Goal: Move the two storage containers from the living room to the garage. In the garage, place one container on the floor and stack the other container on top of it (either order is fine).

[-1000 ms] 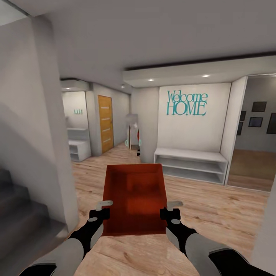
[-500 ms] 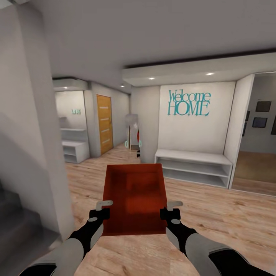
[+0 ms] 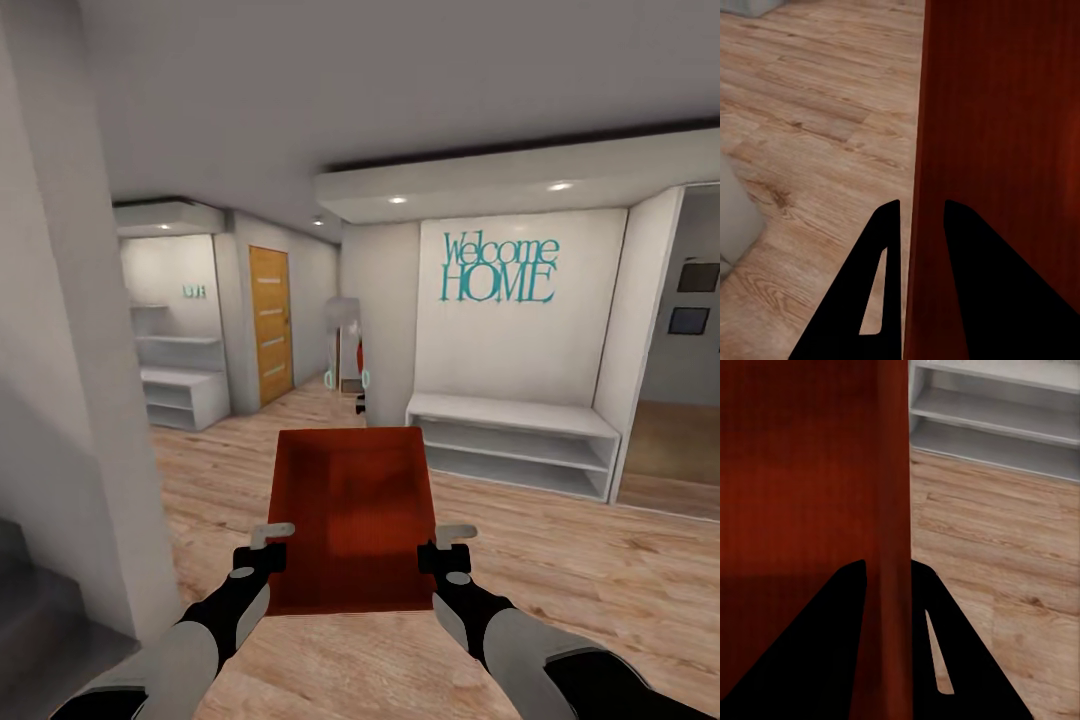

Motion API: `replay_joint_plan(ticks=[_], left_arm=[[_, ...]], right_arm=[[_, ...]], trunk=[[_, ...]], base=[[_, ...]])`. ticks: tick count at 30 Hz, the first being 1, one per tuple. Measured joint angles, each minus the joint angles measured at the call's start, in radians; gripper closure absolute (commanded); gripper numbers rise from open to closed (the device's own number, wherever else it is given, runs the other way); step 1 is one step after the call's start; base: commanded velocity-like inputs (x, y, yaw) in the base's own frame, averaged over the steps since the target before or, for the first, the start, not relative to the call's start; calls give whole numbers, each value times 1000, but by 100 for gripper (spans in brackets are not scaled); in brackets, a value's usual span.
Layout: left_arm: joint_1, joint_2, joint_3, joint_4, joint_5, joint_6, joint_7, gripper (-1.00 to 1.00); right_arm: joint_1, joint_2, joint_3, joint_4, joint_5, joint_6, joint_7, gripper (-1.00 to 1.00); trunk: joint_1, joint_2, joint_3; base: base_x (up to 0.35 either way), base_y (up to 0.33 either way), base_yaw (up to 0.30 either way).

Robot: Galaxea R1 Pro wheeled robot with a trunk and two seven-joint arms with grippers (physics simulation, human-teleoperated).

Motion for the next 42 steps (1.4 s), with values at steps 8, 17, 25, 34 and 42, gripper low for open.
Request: replay_joint_plan(ticks=[8,17,25,34,42], left_arm=[[0,0,0,0,0,0,0,100],[0,0,0,0,0,0,0,100],[0,0,0,0,0,0,0,100],[1,0,1,0,0,0,0,100],[0,0,0,0,0,0,0,100]], right_arm=[[0,0,0,0,0,0,0,100],[0,0,0,0,0,0,0,100],[0,0,0,0,0,0,0,100],[0,0,0,0,0,1,0,100],[0,0,0,0,0,0,0,100]], trunk=[[0,0,0],[0,0,0],[0,0,0],[0,0,0],[0,0,0]], base=[[331,0,0],[330,0,0],[331,0,0],[330,0,0],[331,0,0]])
